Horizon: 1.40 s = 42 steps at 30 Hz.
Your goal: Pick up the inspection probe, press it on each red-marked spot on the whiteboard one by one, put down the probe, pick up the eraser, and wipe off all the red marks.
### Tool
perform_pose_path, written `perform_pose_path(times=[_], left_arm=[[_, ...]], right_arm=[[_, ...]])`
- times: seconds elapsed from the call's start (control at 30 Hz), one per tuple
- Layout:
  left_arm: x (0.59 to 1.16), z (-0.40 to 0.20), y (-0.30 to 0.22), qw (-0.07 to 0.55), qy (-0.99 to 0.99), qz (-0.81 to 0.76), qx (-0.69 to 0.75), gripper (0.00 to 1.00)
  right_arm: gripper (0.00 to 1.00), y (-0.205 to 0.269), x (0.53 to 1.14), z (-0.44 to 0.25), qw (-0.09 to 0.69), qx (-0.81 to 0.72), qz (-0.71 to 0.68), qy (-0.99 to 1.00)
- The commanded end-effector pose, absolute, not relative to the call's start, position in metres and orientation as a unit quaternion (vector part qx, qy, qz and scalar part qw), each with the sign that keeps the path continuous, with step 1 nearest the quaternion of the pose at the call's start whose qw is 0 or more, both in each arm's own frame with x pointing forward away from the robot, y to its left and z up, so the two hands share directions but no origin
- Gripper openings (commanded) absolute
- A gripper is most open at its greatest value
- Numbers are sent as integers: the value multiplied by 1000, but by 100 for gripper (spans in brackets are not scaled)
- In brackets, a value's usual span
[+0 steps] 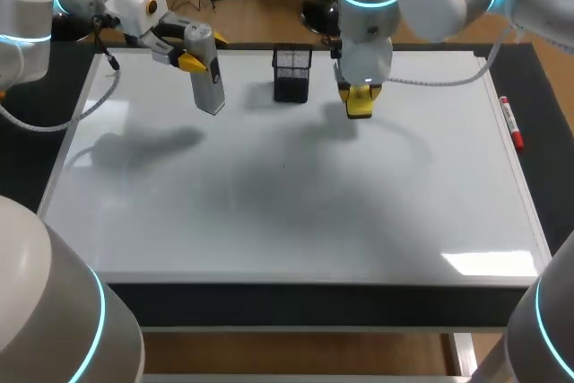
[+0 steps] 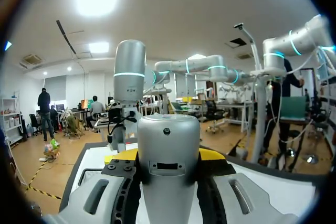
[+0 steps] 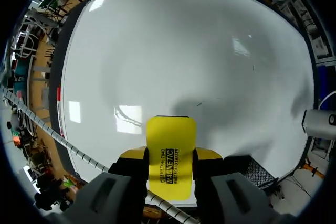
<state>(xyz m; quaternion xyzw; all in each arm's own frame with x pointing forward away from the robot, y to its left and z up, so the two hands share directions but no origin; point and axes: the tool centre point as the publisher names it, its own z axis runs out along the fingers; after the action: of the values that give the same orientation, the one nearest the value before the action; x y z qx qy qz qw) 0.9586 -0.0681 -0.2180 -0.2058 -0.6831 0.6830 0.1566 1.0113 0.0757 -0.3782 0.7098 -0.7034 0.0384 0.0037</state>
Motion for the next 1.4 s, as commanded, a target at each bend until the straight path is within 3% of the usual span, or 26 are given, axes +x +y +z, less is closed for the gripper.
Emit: perform_pose_path(times=[0.03,1.17,1.23,1.27,1.3,1.4], left_arm=[[959,-217,-68,157,-683,683,-207,0],[959,-217,-68,157,-683,683,-207,0],[959,-217,-68,157,-683,683,-207,0],[959,-217,-68,157,-683,683,-207,0],[959,-217,-68,157,-683,683,-207,0],[959,-217,-68,157,-683,683,-207,0]], right_arm=[[0,76,1037,-386,19,711,12,-703],[0,67,1060,-424,35,696,4,-718],[49,64,1060,-423,36,694,5,-719],[84,63,1060,-423,35,693,6,-720],[100,62,1060,-422,35,691,8,-722],[100,57,1057,-418,33,686,12,-727]])
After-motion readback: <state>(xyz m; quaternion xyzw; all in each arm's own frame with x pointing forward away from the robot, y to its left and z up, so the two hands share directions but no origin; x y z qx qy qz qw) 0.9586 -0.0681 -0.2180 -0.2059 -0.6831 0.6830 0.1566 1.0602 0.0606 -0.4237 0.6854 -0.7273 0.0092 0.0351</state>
